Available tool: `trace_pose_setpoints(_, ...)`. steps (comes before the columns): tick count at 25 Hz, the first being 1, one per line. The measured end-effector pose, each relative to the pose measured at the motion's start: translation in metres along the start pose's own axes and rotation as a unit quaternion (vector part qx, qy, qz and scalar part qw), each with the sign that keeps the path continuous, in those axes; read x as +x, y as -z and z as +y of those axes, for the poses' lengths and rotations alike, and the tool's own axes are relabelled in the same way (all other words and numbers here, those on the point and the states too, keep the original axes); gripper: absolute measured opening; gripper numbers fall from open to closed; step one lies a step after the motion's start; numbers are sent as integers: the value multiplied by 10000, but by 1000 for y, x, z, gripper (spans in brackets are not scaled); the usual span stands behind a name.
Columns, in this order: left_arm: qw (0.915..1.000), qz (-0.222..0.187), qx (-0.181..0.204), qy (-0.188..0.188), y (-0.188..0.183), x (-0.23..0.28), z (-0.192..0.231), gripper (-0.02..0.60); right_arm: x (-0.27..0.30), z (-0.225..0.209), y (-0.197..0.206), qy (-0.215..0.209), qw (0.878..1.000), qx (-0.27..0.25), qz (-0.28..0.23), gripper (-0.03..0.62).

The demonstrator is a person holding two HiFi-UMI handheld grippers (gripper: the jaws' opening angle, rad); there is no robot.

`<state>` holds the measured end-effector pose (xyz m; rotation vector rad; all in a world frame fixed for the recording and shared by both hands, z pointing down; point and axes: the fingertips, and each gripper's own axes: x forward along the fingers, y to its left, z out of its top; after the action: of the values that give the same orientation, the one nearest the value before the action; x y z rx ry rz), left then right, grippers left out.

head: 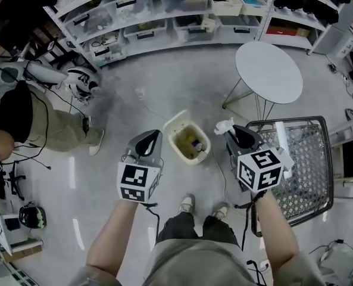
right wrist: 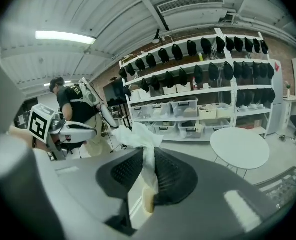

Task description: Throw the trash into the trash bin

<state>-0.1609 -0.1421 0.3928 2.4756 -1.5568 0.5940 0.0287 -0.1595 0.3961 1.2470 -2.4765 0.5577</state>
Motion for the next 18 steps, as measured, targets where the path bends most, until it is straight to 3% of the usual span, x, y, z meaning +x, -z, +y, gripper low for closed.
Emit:
trace_pose_setpoints(9, 9983, 527, -264, 40, 100, 59, 28, 3, 107, -10, 72, -61, 9980, -76, 629, 70)
trace_pose_setpoints(13, 9970, 740, -212, 97, 149, 88, 33, 2, 151, -15, 120, -102, 9956, -67, 932, 71)
trace_pose_setpoints(18, 9934, 1005, -536, 106, 211, 124, 39, 3, 204, -22, 191, -191, 9905, 41, 1361, 69)
